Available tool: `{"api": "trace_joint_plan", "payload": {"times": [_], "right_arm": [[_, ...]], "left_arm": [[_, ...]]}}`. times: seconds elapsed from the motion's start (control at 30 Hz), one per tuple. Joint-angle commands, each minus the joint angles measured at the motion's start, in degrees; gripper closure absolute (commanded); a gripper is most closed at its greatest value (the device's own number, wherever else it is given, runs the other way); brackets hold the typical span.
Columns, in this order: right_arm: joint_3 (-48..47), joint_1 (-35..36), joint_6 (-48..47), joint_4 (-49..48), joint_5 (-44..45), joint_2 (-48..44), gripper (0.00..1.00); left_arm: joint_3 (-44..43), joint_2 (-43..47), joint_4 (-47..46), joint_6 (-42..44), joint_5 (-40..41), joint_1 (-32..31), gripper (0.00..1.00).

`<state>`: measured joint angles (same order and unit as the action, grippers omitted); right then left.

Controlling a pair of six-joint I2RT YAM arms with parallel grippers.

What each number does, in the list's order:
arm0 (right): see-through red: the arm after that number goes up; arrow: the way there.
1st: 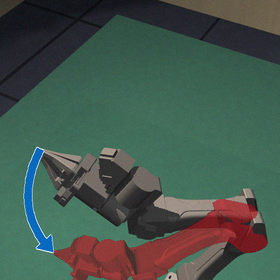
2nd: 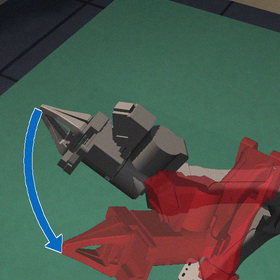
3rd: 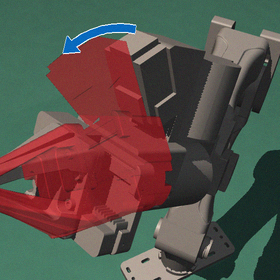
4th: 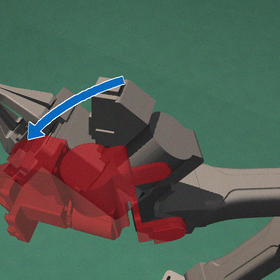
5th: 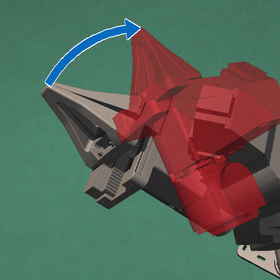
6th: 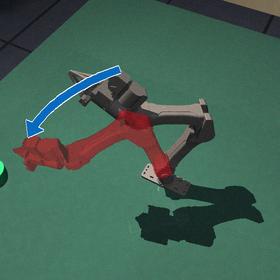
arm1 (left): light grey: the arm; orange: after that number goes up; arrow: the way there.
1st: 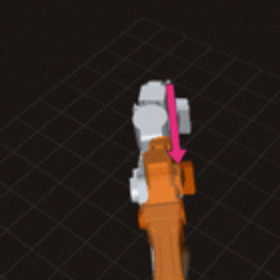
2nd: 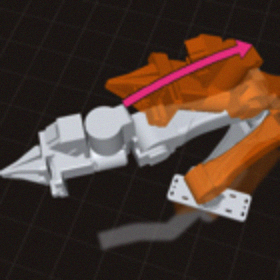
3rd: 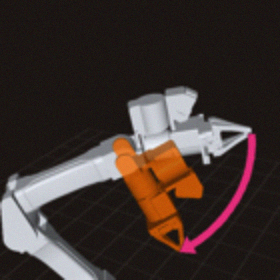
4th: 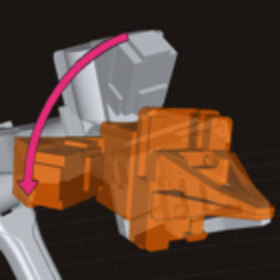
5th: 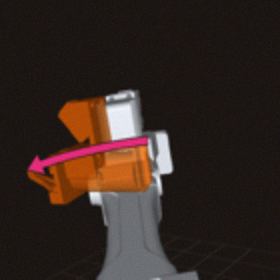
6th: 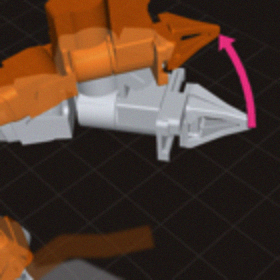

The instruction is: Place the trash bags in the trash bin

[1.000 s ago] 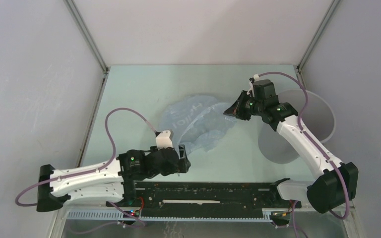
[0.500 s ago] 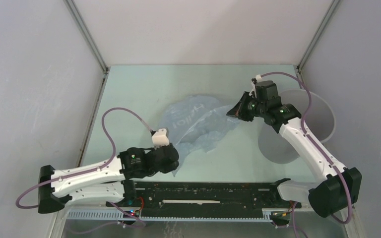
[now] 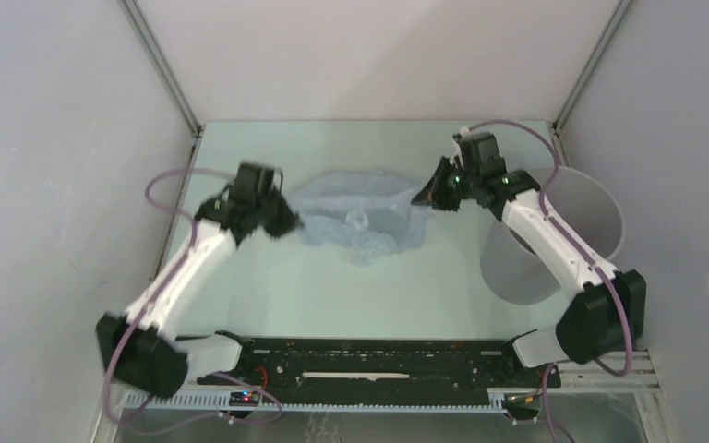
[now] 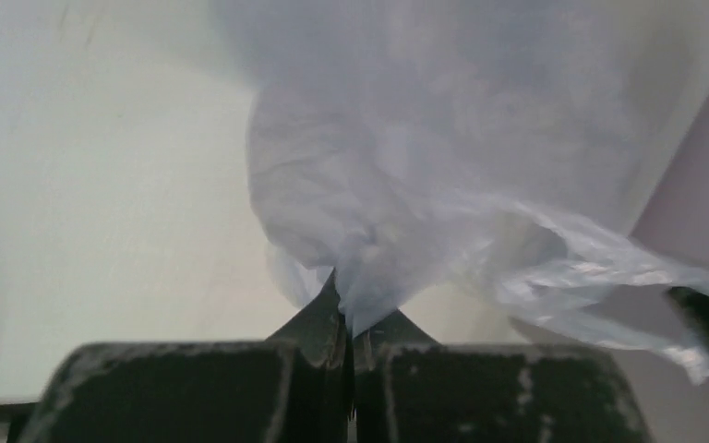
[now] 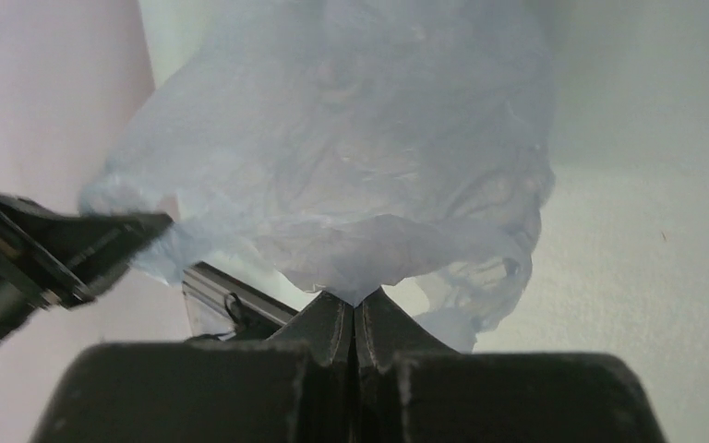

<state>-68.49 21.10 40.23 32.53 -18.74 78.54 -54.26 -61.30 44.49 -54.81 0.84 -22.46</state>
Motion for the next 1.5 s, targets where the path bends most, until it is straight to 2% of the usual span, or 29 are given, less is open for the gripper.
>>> {"api": "trace_joint_plan", "payload": {"times": [0.0, 0.07, 0.13, 0.2, 0.23, 0.27, 0.33, 0.37, 0.43, 0.53, 0.6, 0.7, 0.8, 0.87, 0.93, 1.0, 1.13, 1.23, 1.3, 1.37, 1.4, 1.47], "right_arm": [[-19.4, -1.0, -0.6, 3.1, -1.8, 5.0, 1.0], [-31.5, -0.1, -3.0, 7.3, 1.3, 5.5, 1.0], [-43.9, 1.0, -5.8, 10.2, 3.0, 5.1, 1.0], [-52.3, 4.7, -10.9, 9.1, 5.9, 3.1, 1.0], [-52.6, 7.7, -14.8, 6.8, 9.0, 0.8, 1.0], [-49.7, 11.5, -18.7, 3.1, 13.1, -2.0, 1.0], [-37.7, 17.0, -25.4, -7.6, 18.5, -9.3, 1.0], [-32.0, 17.5, -26.3, -12.4, 20.1, -12.1, 1.0], [-23.9, 16.8, -25.9, -15.1, 21.3, -14.1, 1.0], [-14.6, 15.1, -26.2, -10.9, 19.5, -11.4, 1.0], [-7.2, 14.1, -25.3, -6.7, 15.3, -7.9, 1.0], [1.6, 14.3, -22.5, 1.4, 9.1, -3.2, 1.0], [9.3, 17.9, -20.4, 5.4, 7.4, -4.1, 1.0], [10.4, 20.4, -19.3, 6.0, 7.6, -8.3, 1.0], [6.4, 21.1, -18.6, 6.3, 7.3, -12.5, 1.0], [-0.2, 20.7, -19.4, 6.8, 9.4, -13.9, 1.0], [-19.5, 14.9, -21.3, 10.2, 8.4, -6.2, 1.0], [-41.4, 11.3, -22.1, 17.4, 7.6, 3.0, 1.0], [-60.0, 10.6, -22.8, 21.9, 7.7, 8.1, 1.0], [-70.8, 10.8, -23.1, 23.7, 8.0, 10.7, 1.0], [-72.4, 10.9, -23.0, 22.8, 7.9, 10.2, 1.0], [-68.0, 11.3, -22.4, 18.0, 7.6, 6.1, 1.0]], "left_arm": [[-33.4, -15.7, 1.7, 10.0, -10.0, 5.7, 1.0], [-53.2, -20.7, 7.1, 13.9, -6.7, 5.1, 1.0], [-72.6, -21.5, 9.6, 18.9, -1.7, 2.0, 1.0], [-78.8, -18.5, 7.6, 26.1, 5.5, -4.0, 1.0], [-76.2, -15.3, 3.5, 30.0, 8.7, -7.0, 1.0], [-70.0, -11.4, -0.9, 32.6, 9.8, -9.2, 1.0], [-53.9, -3.4, -9.1, 33.9, 11.3, -10.0, 1.0], [-46.4, 0.0, -11.5, 33.3, 13.2, -9.9, 1.0], [-34.0, 3.4, -12.0, 29.3, 13.8, -7.8, 1.0], [-18.1, 3.6, -9.1, 23.2, 7.8, -2.3, 1.0], [-7.2, 3.0, -6.7, 20.0, 7.0, -1.7, 1.0], [9.2, 4.8, -8.7, 16.9, 0.8, -2.1, 1.0], [21.6, 15.3, -10.3, 10.2, -5.9, -3.4, 1.0], [23.9, 23.4, -11.7, 6.6, -9.6, -5.2, 1.0], [20.2, 28.5, -11.6, 5.1, -11.1, -5.7, 1.0], [11.7, 27.7, -10.0, 7.4, -9.8, -5.5, 1.0], [-16.7, 12.6, -2.6, 16.8, -6.5, -2.6, 1.0], [-40.3, -1.5, 1.6, 21.0, -6.8, 0.1, 1.0], [-56.3, -7.6, 2.1, 22.5, -7.9, 0.6, 1.0], [-70.2, -11.2, 1.1, 23.1, -9.1, 0.5, 1.0], [-72.7, -11.6, -0.2, 23.3, -9.4, 0.5, 1.0], [-70.6, -9.4, -4.3, 24.1, -9.6, 0.5, 1.0]]}}
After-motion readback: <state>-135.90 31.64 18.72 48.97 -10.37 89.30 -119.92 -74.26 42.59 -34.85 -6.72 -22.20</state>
